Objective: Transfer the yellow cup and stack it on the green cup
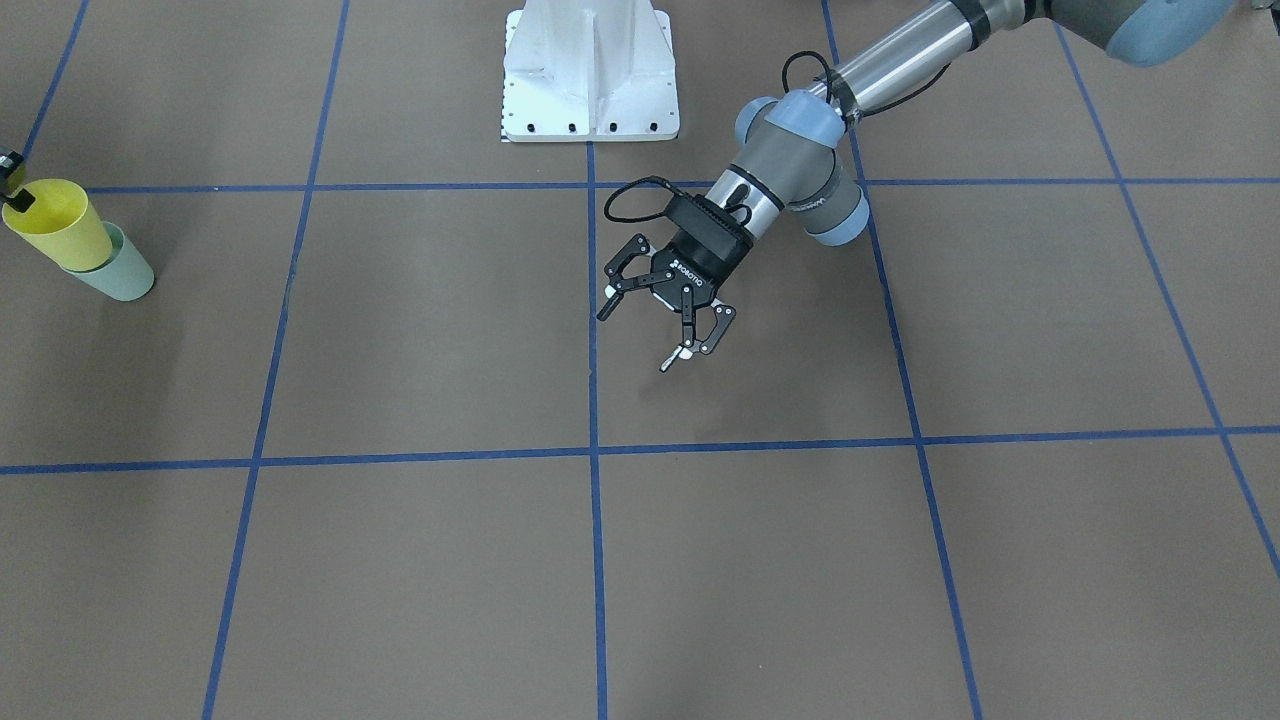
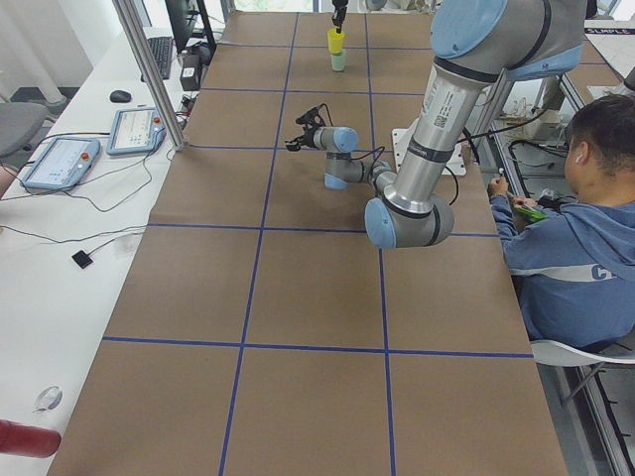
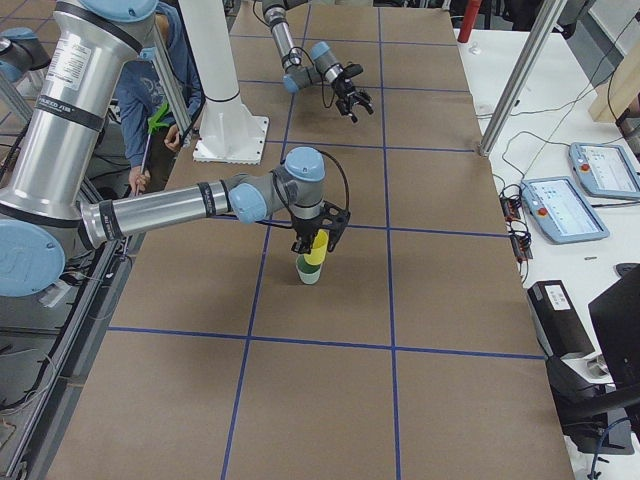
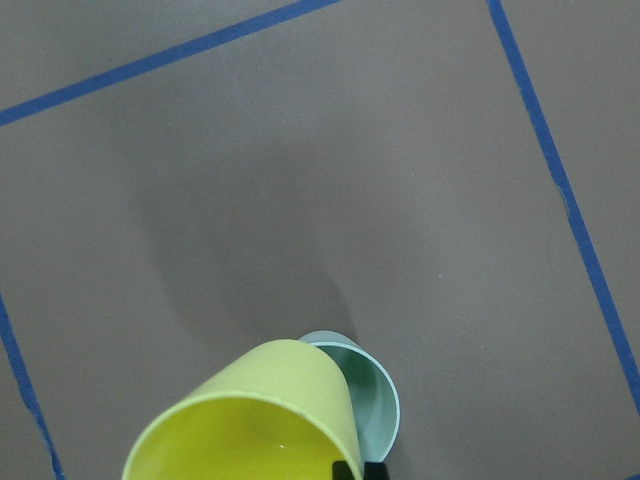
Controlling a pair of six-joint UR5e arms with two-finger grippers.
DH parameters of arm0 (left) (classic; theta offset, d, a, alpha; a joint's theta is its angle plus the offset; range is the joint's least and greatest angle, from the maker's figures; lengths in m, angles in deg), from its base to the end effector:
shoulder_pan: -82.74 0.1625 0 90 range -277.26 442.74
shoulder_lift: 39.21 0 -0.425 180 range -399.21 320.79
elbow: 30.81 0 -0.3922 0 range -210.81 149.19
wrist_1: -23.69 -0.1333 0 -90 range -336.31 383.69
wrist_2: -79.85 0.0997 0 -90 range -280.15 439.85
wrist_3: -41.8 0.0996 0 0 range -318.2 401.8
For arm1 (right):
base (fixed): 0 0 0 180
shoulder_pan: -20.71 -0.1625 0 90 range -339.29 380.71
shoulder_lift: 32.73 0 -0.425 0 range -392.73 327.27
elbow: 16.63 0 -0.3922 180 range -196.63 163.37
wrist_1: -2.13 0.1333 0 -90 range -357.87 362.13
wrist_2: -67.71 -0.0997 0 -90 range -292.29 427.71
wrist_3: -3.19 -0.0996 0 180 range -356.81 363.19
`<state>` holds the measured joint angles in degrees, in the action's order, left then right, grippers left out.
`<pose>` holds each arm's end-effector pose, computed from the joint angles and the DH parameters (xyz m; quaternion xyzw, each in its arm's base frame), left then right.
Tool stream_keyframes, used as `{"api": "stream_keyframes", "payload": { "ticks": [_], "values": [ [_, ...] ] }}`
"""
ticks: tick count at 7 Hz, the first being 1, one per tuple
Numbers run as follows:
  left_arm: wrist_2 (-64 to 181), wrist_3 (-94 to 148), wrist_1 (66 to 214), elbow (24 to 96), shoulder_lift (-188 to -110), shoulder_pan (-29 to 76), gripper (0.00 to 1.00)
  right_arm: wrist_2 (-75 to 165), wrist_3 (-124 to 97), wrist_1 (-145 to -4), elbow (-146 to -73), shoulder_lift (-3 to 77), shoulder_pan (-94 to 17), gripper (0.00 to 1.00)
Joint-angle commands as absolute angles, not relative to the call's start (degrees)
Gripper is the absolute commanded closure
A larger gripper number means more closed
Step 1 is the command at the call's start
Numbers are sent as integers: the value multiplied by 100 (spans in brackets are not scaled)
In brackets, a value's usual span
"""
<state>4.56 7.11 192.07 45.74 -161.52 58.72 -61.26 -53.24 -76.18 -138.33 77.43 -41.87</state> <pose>0.5578 -0.4222 0.2839 0.5401 0.5188 0.0843 0.6572 -0.1030 -0.3521 0.5148 -0.0771 -0.3699 0.1663 0.9108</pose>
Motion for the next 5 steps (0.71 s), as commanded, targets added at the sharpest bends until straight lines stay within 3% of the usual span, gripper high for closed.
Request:
{"api": "stream_keyframes", "payload": {
  "ticks": [1, 5],
  "values": [
    [461, 708, 19208, 4574, -16155, 5874, 1, -6535, -5079, -7618, -13661, 7774, -4196, 100],
    [567, 708, 19200, 4565, -16181, 5918, 1, -6904, -4410, -7627, -13336, 7748, -4696, 100]
  ]
}}
